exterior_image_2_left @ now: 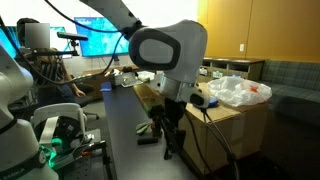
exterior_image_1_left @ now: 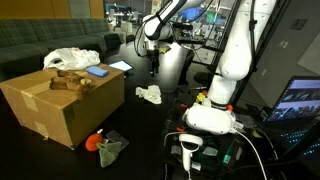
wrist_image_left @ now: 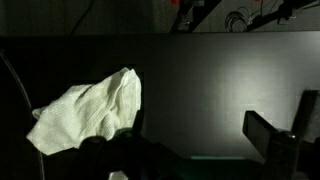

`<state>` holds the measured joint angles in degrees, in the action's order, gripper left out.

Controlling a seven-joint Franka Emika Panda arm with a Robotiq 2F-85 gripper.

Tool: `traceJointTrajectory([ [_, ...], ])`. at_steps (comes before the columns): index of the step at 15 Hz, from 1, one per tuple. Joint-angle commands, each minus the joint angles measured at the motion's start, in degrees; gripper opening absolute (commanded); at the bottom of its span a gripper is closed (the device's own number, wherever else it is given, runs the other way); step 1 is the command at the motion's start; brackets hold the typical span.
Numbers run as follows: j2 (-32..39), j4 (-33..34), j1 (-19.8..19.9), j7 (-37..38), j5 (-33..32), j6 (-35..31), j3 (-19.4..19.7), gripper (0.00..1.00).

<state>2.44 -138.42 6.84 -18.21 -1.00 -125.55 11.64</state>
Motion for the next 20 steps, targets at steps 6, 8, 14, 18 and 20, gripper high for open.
traceJointTrajectory([
  [6, 18.01, 2.57, 4.53, -0.69, -0.84, -16.68, -1.15, 1.0],
  [8, 21.55, 3.34, 4.88, 0.22, -2.14, -19.91, -0.92, 1.0],
  [14, 31.56, 7.72, 6.63, -0.56, -5.95, -29.13, -0.98, 1.0],
  [18, 38.6, 11.54, 6.12, -0.48, -11.3, -37.36, 0.67, 1.0],
  [20, 42.32, 13.69, 4.62, 0.58, -14.2, -41.41, 2.83, 1.0],
])
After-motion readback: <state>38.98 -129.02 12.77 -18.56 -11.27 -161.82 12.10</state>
